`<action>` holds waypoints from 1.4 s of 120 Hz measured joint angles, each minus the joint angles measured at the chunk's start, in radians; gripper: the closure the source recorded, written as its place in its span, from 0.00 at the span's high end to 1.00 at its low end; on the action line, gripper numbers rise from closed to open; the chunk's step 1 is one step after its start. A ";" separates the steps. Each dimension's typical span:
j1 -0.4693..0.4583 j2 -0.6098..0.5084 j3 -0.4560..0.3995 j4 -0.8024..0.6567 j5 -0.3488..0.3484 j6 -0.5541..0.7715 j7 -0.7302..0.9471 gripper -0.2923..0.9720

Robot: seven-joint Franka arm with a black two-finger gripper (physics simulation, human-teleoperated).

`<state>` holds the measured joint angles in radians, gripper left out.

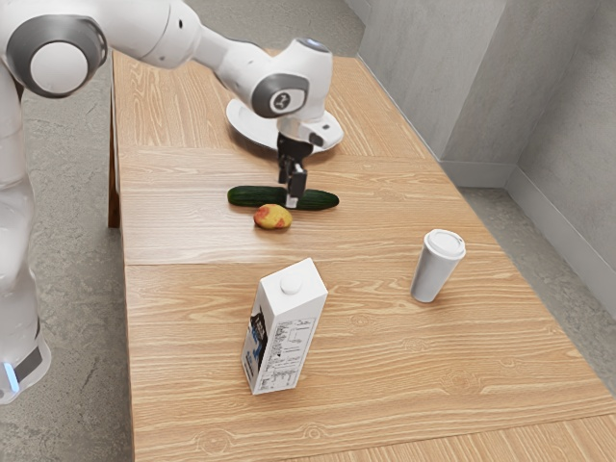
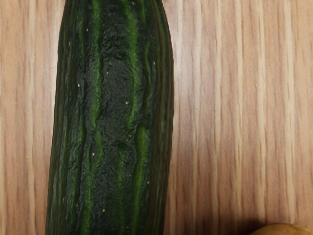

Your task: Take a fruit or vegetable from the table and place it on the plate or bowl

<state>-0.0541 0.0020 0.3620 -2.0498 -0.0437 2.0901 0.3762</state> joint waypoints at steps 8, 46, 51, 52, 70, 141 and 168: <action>-0.011 0.004 0.001 0.004 -0.002 0.002 0.000 0.75; -0.058 -0.003 0.010 0.097 -0.010 -0.067 -0.004 0.75; -0.062 0.005 0.011 0.098 -0.009 -0.072 -0.003 0.75; -0.063 0.009 0.011 0.098 -0.009 -0.073 -0.003 0.75; 0.002 0.062 0.008 0.100 -0.012 -0.076 -0.002 0.75; 0.114 0.108 -0.026 0.103 -0.033 -0.073 0.003 0.76; 0.105 0.141 -0.038 0.103 -0.044 -0.061 0.005 0.65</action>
<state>0.0509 0.1433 0.3238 -1.9470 -0.0881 2.0291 0.3807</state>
